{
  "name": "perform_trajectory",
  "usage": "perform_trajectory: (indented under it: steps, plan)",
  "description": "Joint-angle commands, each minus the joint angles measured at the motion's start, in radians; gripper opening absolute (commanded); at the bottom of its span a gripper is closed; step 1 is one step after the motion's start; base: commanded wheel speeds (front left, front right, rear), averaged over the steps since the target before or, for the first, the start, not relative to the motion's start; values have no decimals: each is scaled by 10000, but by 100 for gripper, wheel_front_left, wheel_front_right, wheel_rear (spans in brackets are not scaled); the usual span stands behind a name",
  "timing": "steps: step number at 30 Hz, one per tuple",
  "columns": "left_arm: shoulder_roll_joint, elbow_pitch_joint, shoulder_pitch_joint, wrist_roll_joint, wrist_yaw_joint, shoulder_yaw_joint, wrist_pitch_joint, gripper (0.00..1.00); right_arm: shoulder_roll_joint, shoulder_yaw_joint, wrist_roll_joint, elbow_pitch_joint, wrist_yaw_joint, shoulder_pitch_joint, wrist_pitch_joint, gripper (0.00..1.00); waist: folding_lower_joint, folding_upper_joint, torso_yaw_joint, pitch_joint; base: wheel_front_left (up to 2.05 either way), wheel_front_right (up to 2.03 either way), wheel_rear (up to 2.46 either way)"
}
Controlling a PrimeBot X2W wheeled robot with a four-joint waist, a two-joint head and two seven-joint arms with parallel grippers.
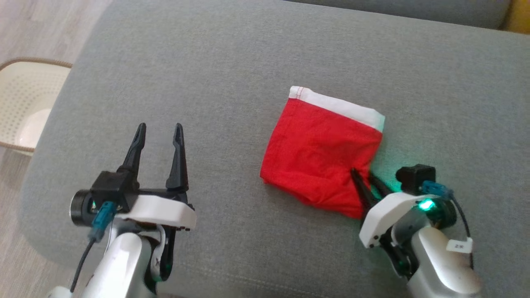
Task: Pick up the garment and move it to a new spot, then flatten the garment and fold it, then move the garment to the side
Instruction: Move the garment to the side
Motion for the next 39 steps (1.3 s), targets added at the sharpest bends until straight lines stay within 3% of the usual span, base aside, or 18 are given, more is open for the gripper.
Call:
perform_trajectory:
  steps: [1,7,13,23,31,39]
  plan:
    - [141,-261,-528,112,14,378,-104,100,80,422,152,24,65,-141,-71,0,0,0,-185,-23,0,0,0]
    - [294,-297,-504,157,18,419,-112,100,21,884,421,203,65,-434,-444,0,0,0,-850,-73,0,0,0]
    - [476,-556,-362,132,84,501,-56,100,-470,1299,326,-193,65,-421,-603,0,0,0,-2078,-133,0,0,0]
    - [635,-1118,-300,161,144,412,180,100,-2133,1405,36,-1418,65,-408,-9,0,0,0,-4123,-88,0,0,0]
    - [695,-1410,-548,258,141,277,353,100,-3421,624,193,-1475,65,-1450,279,0,0,0,-4785,409,0,0,0]
    - [742,-1593,-984,387,30,113,329,100,-4373,-277,413,-275,65,-3191,72,0,0,0,-4915,1215,0,0,0]
